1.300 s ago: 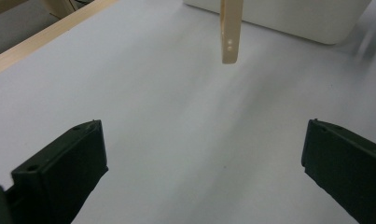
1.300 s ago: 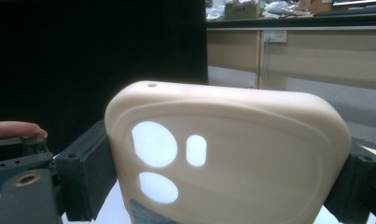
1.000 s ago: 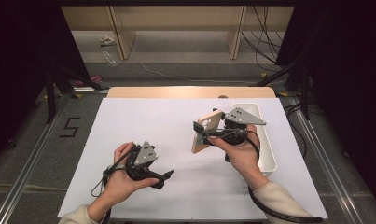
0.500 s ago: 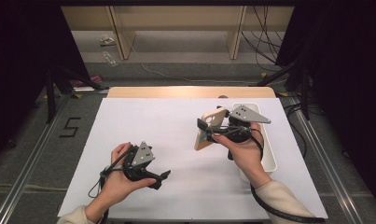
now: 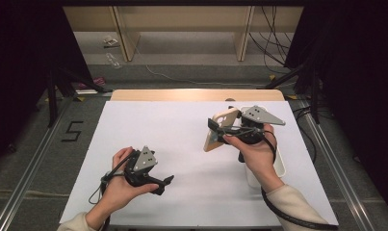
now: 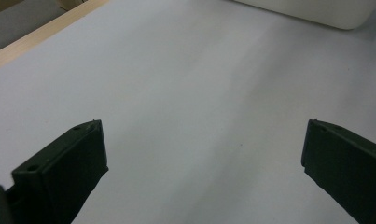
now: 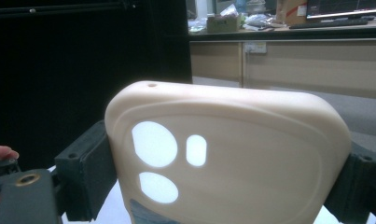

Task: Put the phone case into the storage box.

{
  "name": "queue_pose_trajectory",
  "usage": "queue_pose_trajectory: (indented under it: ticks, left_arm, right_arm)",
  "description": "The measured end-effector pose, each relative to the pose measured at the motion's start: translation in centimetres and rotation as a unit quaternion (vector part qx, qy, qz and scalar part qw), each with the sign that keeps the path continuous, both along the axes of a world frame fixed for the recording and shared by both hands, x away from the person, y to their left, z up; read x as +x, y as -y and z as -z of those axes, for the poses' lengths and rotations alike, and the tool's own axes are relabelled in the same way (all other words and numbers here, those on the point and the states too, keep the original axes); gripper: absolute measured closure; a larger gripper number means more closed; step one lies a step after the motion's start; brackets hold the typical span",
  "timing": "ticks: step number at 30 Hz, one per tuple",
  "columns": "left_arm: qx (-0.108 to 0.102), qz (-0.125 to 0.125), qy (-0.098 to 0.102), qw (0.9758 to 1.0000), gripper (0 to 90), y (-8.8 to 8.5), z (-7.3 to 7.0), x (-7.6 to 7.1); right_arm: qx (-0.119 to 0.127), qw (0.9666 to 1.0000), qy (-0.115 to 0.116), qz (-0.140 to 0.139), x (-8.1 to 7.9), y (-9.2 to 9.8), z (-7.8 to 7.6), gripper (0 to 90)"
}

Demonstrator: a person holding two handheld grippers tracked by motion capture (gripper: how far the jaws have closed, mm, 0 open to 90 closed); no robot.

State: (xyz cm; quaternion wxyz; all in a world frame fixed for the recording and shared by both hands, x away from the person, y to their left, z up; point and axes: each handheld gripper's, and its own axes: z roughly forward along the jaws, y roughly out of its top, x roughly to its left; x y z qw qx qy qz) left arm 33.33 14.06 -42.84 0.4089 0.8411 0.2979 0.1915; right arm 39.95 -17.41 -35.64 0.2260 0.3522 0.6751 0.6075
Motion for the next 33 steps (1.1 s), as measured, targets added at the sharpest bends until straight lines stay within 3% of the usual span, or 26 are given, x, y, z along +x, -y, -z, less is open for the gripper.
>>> queue_pose_trajectory:
  ticks: [33]
  left_arm:
    - [0.001,-0.007,-0.001,1.0,0.0,-0.5,0.2,0.1]
  right_arm:
    - [0.007,0.9996,0.005,0.025,0.5,1.9,-1.0,13.2]
